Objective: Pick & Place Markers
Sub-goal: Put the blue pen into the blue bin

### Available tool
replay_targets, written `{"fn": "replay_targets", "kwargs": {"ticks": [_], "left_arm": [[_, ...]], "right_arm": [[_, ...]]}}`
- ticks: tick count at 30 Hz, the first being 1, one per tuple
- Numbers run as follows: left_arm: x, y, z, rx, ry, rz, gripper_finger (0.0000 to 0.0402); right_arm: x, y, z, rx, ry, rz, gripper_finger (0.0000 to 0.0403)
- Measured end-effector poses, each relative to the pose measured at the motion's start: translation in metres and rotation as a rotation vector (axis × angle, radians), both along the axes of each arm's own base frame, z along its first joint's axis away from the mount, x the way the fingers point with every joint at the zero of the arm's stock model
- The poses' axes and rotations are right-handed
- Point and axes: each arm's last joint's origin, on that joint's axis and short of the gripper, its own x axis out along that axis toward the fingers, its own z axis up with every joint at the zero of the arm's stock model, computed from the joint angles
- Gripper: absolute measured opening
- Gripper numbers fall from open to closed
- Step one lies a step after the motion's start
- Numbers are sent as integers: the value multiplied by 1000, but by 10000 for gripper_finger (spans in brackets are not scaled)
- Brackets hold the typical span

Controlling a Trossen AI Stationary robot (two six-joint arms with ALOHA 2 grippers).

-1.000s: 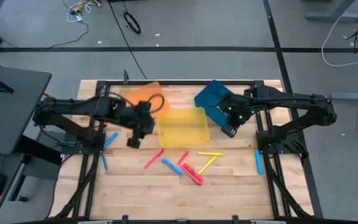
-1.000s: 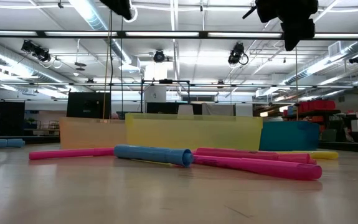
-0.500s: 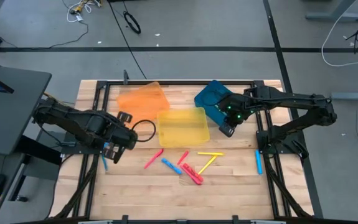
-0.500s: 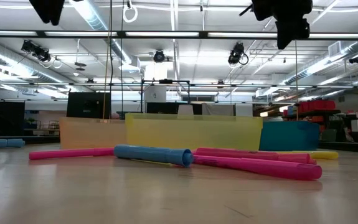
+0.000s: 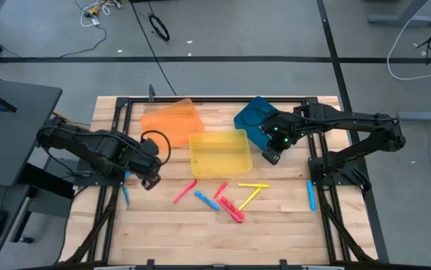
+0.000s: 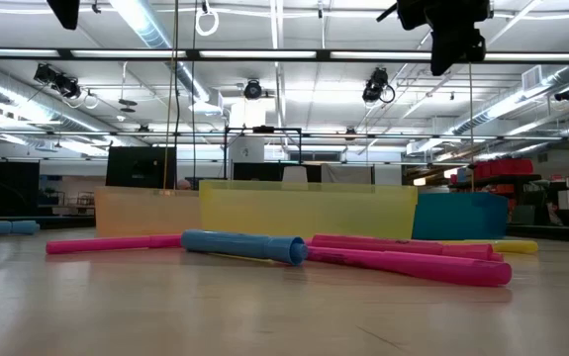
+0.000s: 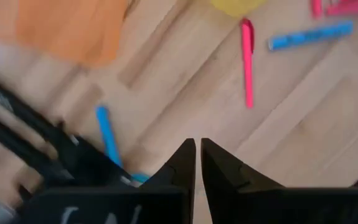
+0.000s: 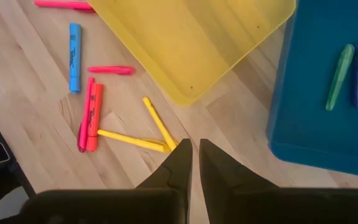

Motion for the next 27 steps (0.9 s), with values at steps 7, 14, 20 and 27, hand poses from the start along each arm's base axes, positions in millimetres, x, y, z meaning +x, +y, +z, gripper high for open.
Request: {"fn": "replay_targets", "kwargs": {"ticks": [7, 14, 20, 27], "left_arm": [[-7, -14, -25, -104, 63, 449, 28], [-21, -34, -63, -144, 230, 627, 38], [-29, -46, -74, -125, 215, 745, 74], [-35, -57, -103, -142, 228, 837, 152]], "right_arm": [[1, 0, 0, -10, -11, 21, 34], [2, 0, 1, -29, -23, 63, 34], [3, 0, 1, -33, -34, 70, 34], [4, -1, 2, -43, -52, 86, 34]]}}
